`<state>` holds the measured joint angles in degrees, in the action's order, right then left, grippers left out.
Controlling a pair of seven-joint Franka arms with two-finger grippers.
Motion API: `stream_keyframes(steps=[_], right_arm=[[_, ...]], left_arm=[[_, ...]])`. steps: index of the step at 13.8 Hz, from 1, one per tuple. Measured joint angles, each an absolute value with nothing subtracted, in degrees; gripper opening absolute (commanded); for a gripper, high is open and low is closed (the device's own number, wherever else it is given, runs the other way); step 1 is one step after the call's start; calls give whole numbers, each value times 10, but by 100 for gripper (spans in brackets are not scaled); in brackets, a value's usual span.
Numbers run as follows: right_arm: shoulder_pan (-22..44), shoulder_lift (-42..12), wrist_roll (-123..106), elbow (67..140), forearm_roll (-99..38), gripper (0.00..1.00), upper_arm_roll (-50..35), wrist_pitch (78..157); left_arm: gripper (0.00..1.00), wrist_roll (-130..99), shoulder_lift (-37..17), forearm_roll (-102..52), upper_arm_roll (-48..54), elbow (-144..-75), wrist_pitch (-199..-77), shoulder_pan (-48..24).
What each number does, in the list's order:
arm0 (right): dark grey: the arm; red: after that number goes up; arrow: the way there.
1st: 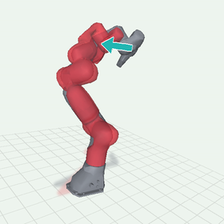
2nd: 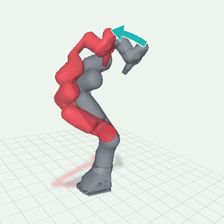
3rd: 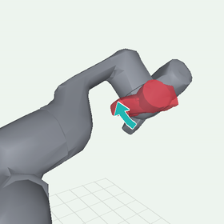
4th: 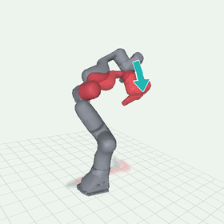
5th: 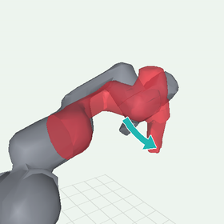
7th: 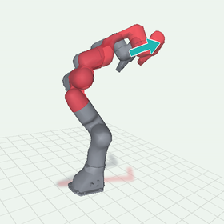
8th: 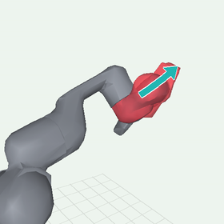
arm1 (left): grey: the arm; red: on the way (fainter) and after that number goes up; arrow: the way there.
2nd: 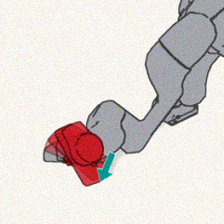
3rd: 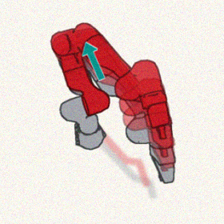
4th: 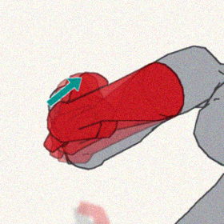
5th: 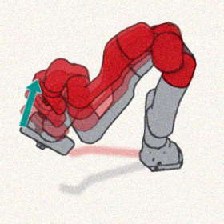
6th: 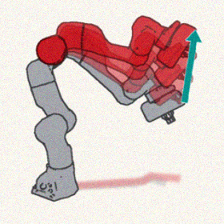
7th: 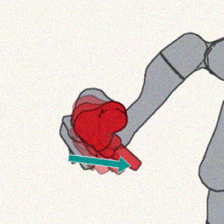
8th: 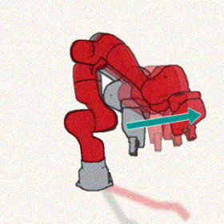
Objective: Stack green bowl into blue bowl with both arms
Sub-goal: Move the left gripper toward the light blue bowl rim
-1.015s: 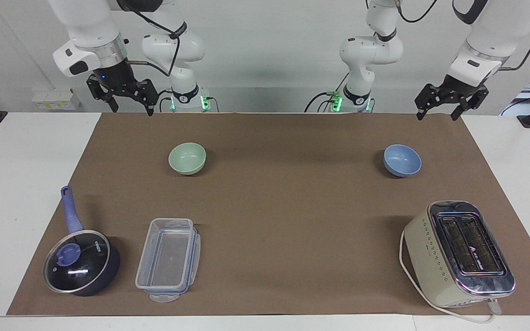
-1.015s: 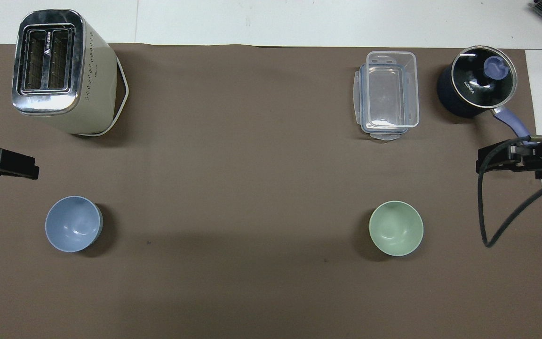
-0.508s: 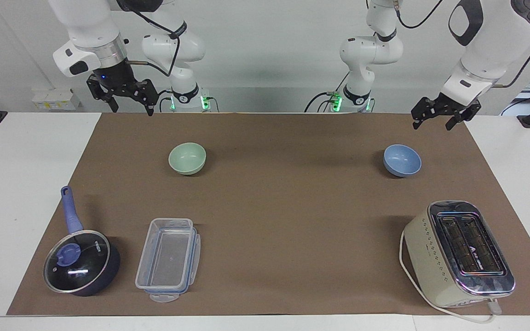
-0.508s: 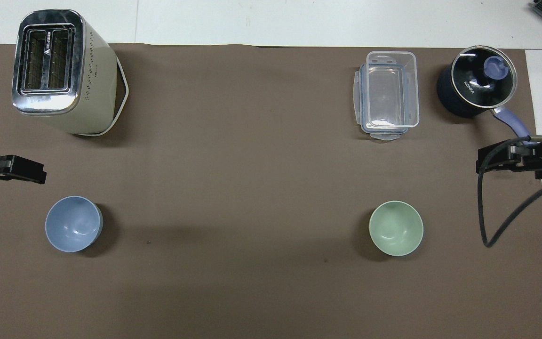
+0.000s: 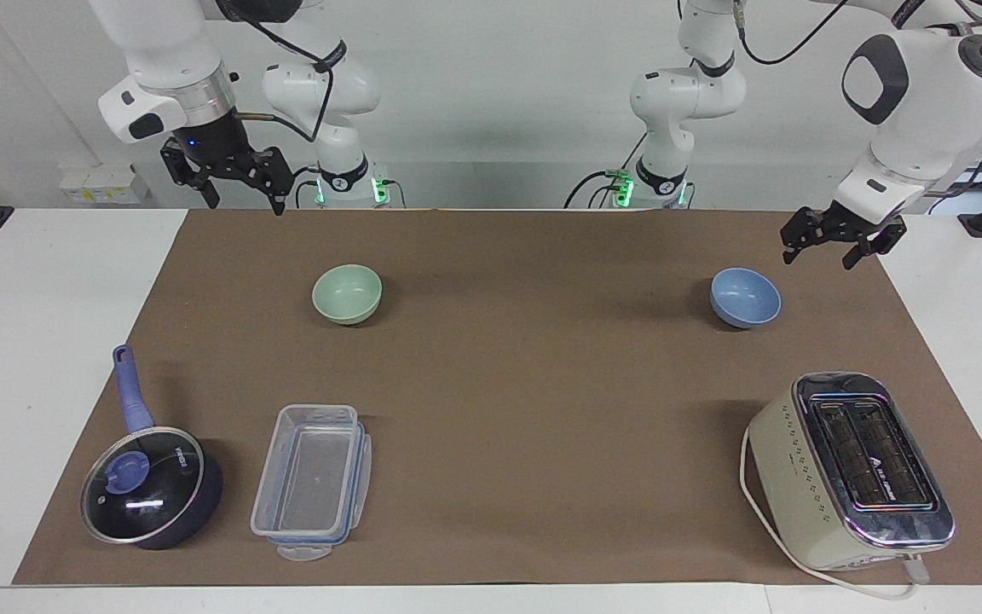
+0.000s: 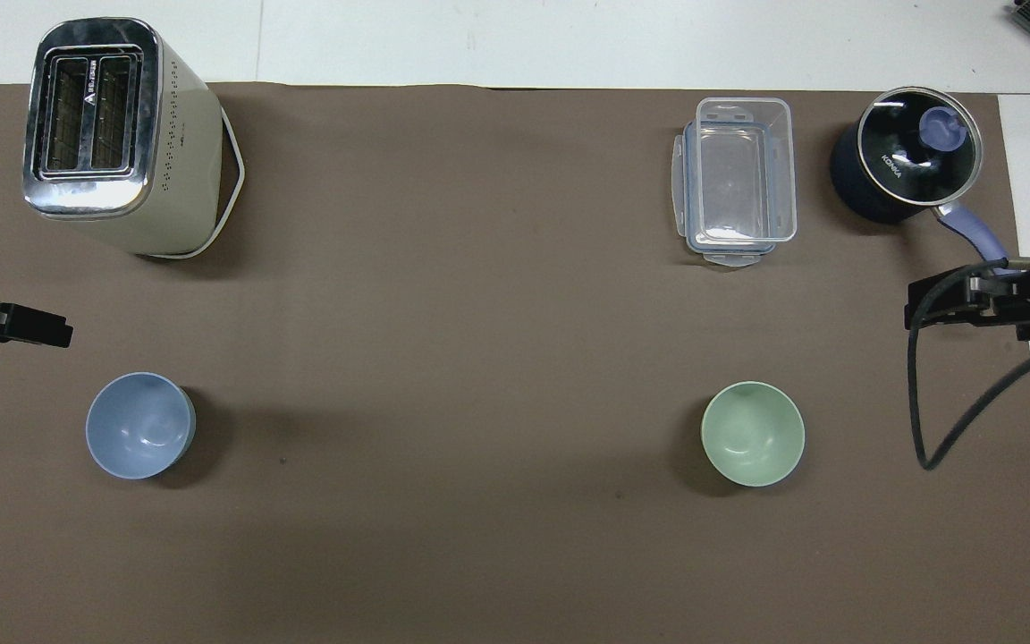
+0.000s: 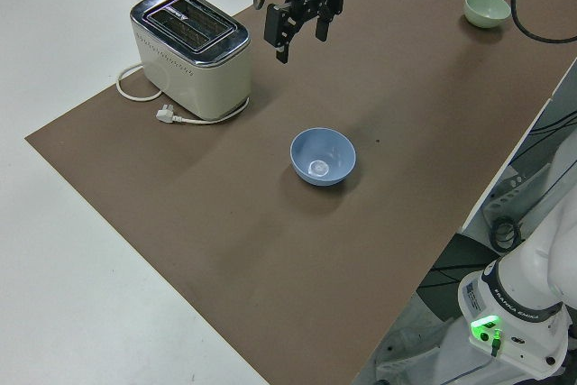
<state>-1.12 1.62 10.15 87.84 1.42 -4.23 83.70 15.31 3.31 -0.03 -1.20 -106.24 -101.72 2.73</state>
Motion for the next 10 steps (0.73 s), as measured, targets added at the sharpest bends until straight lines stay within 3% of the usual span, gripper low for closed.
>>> stream_keyframes(steps=[10], right_arm=[[-11,16,102,878,14,100,-42,837]], left_arm=[[100,221,22,-5,-13,-1191,-1121,84]])
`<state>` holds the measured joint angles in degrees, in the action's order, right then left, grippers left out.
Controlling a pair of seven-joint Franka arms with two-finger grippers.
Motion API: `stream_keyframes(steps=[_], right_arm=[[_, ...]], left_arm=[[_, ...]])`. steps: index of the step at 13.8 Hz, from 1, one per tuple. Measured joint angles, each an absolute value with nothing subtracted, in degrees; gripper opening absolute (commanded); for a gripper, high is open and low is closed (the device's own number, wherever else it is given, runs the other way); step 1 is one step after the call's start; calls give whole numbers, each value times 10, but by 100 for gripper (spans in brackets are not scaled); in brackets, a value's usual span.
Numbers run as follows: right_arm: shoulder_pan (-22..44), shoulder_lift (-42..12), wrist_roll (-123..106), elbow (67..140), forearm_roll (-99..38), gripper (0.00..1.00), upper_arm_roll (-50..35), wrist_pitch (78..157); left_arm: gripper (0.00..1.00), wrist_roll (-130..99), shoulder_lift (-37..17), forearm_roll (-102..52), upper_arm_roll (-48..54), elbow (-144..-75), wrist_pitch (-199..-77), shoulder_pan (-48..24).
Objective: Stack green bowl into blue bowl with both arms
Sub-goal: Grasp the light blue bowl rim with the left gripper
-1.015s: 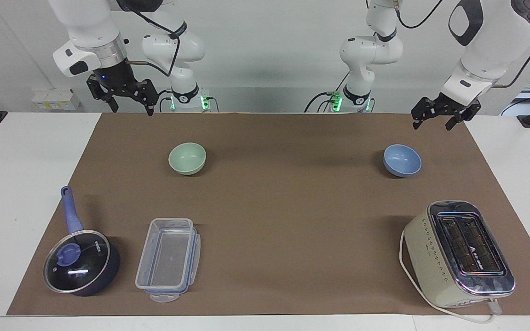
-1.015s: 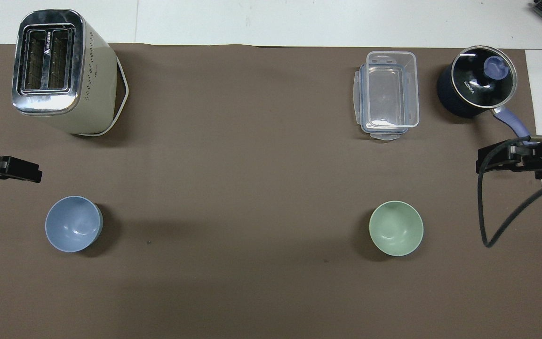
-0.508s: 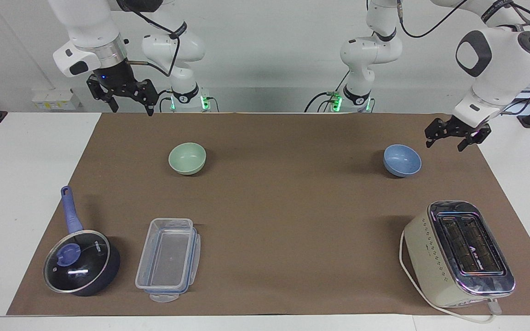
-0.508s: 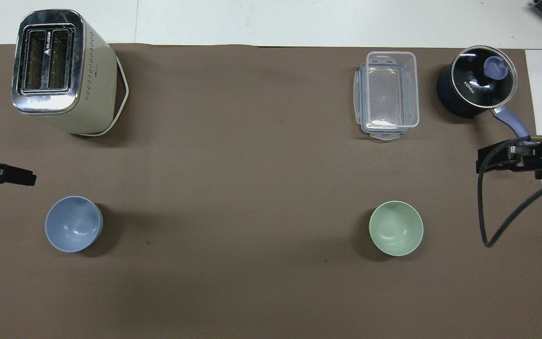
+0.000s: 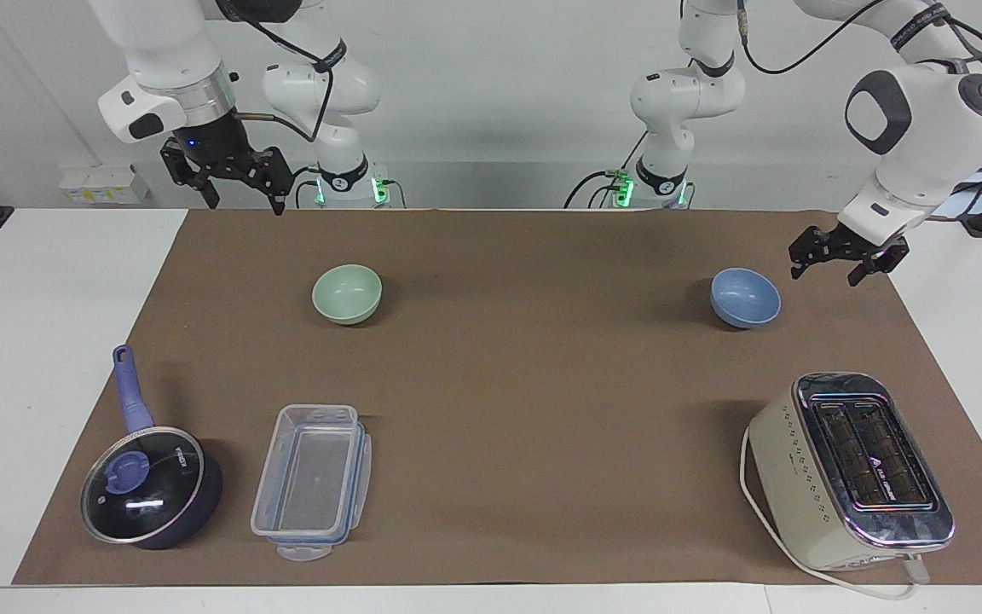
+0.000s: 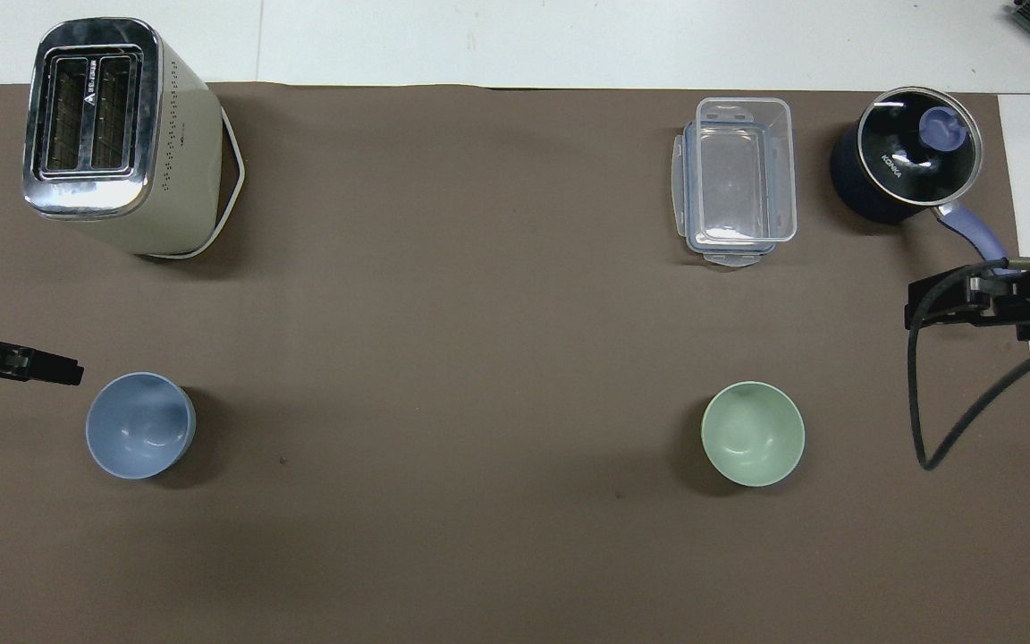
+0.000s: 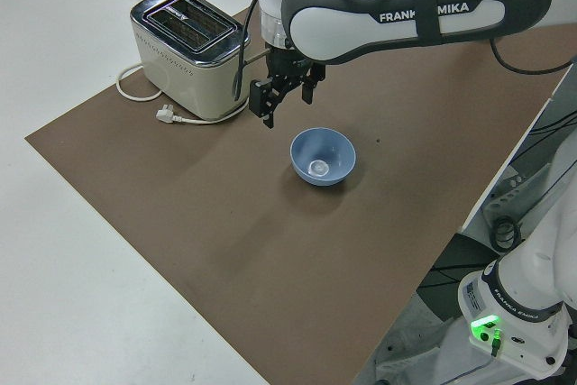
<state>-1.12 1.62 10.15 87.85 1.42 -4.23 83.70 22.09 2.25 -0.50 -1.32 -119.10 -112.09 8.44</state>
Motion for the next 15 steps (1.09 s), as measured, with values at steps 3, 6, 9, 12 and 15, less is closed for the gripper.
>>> stream_keyframes(steps=[3,6,9,12,15], right_arm=[[-11,16,102,878,14,100,-42,837],[-11,16,102,878,14,100,-42,837],[-11,16,102,878,14,100,-42,837],[-11,16,102,879,14,100,-42,837],[-11,16,102,879,14,100,-42,837]], left_arm=[[100,239,17,-19,-14,-1240,-1159,106],[100,247,12,-36,-13,-1277,-1186,114],[100,279,10,-59,-14,-1316,-1219,121],[7,295,3,-68,-14,-1343,-1243,131],[0,294,3,-71,-12,-1349,-1247,131]])
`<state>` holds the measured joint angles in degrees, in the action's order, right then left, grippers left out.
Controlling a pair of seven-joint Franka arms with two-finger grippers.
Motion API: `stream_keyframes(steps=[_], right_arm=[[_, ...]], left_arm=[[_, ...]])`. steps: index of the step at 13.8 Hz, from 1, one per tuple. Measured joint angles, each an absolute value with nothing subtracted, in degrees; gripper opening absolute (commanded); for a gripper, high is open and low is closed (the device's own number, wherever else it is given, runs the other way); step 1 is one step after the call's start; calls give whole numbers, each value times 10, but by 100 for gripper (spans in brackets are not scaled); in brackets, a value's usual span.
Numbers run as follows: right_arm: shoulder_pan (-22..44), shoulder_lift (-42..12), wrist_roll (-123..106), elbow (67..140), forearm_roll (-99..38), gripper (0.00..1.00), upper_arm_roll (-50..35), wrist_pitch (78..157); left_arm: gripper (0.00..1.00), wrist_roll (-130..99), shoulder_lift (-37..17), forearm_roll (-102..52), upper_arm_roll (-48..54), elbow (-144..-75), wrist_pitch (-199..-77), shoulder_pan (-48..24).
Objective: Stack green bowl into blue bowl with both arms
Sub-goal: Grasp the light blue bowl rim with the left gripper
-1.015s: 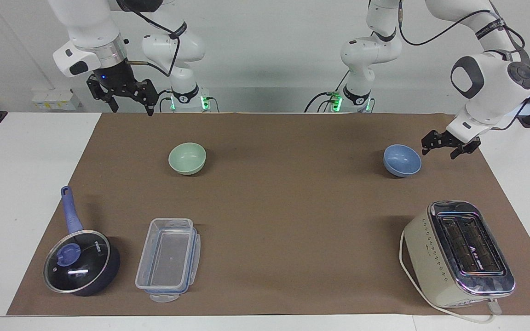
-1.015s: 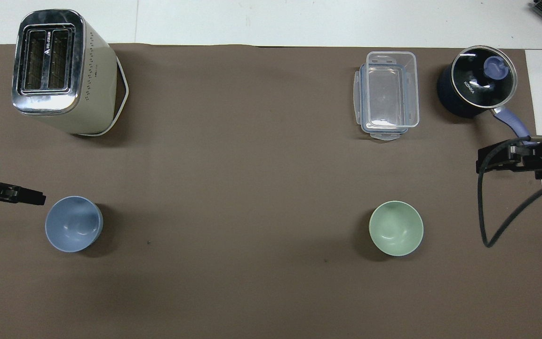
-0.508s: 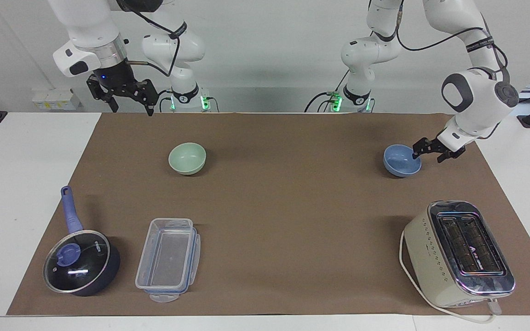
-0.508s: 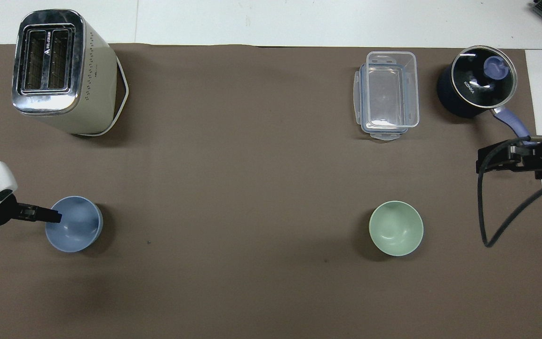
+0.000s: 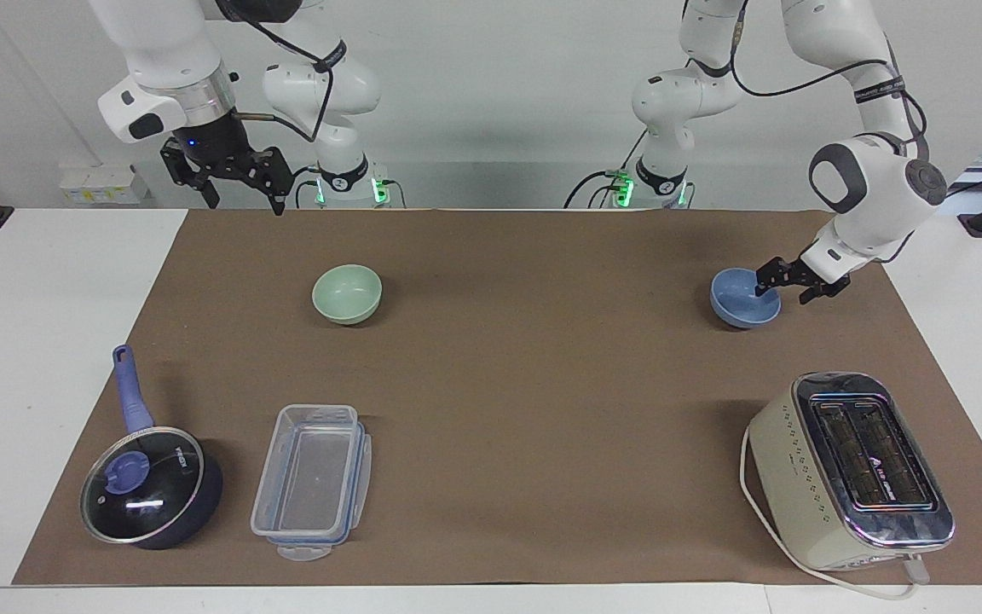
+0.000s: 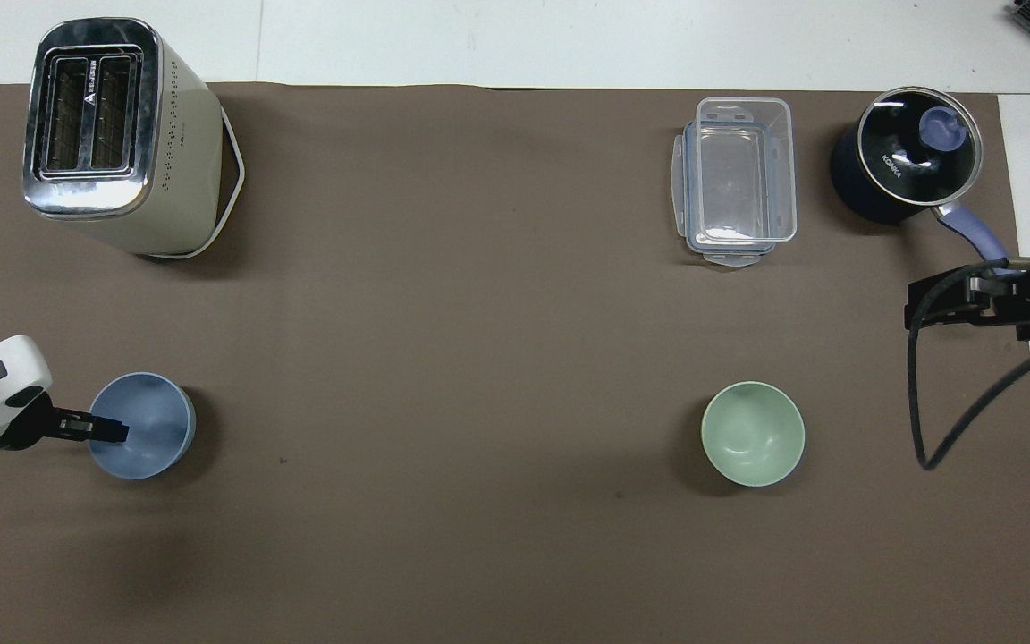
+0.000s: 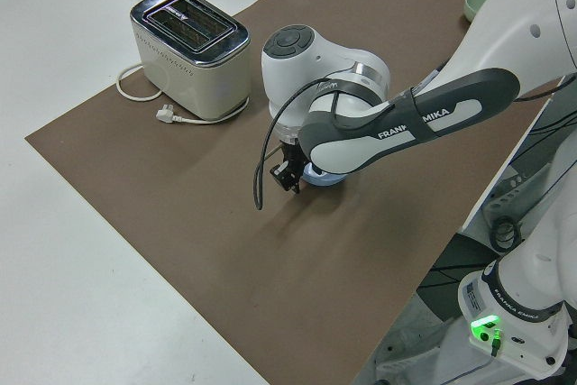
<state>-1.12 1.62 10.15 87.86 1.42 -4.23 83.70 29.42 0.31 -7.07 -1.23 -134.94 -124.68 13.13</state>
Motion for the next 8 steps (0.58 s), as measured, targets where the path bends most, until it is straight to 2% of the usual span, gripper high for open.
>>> stream_keyframes(steps=[5,8], right_arm=[[-11,16,102,879,14,100,-42,837],[-11,16,102,879,14,100,-42,837]], left_arm=[[0,292,5,-78,-11,-1340,-1234,131],[0,292,-8,-86,-13,-1293,-1177,133]])
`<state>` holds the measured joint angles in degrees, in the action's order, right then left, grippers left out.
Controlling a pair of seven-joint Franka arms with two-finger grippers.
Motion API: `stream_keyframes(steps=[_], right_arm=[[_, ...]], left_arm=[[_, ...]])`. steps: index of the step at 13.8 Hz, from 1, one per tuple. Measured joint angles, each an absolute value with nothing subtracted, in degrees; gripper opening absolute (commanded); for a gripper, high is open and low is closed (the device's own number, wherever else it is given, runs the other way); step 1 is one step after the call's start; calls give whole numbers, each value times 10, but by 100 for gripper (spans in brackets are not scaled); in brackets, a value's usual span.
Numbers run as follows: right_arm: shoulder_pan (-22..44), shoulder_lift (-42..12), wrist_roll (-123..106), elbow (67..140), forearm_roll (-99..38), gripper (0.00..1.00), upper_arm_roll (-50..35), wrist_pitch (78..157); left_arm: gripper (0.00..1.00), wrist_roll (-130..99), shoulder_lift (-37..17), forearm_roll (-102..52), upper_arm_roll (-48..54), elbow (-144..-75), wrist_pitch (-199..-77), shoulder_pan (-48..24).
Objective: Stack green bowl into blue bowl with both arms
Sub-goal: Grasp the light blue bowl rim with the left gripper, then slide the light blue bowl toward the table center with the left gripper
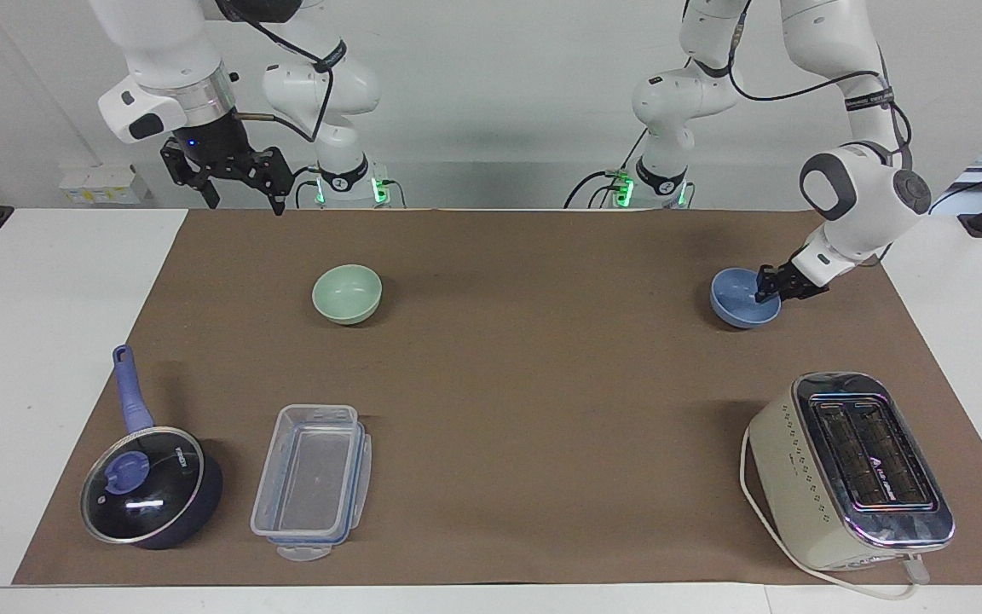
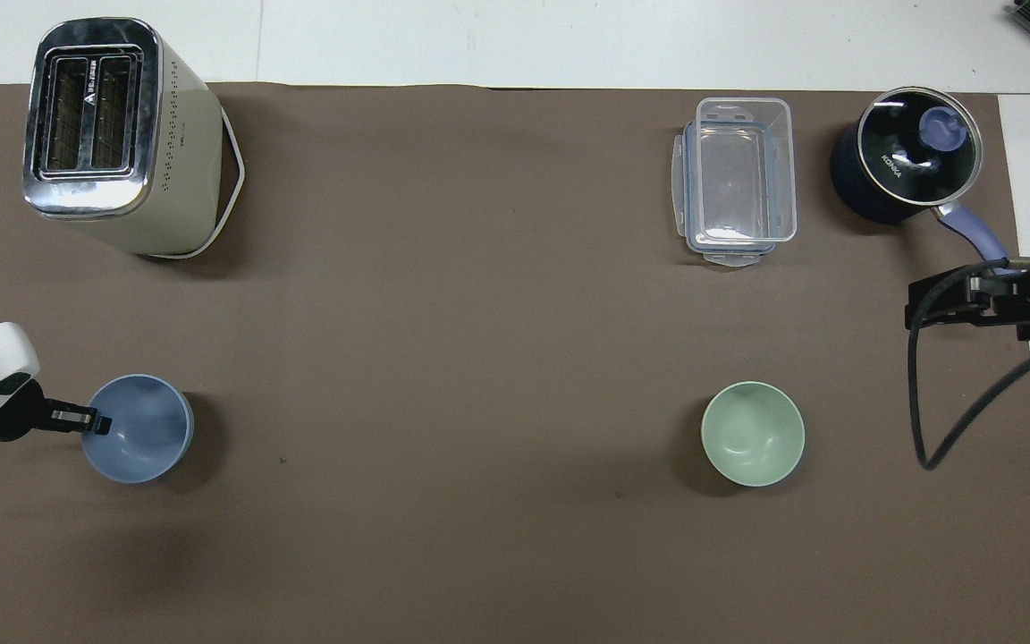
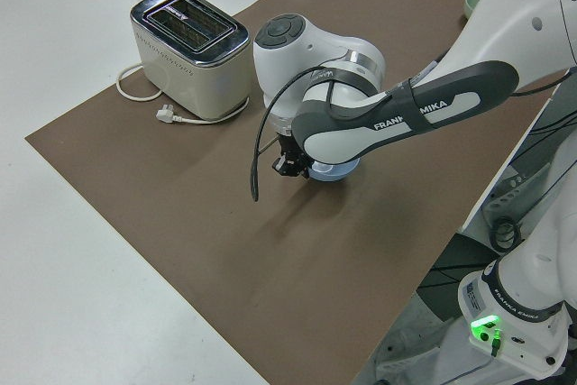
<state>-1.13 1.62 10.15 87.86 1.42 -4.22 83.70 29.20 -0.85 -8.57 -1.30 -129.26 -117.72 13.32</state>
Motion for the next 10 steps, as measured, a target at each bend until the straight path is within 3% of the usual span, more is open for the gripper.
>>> stream_keyframes(steps=[6,10], right_arm=[[-11,16,102,879,14,100,-42,837],[-11,16,102,879,14,100,-42,837]], left_arm=[[0,277,-29,-93,-9,-1185,-1063,138],[0,214,-29,-95,11,-1162,-1043,119]])
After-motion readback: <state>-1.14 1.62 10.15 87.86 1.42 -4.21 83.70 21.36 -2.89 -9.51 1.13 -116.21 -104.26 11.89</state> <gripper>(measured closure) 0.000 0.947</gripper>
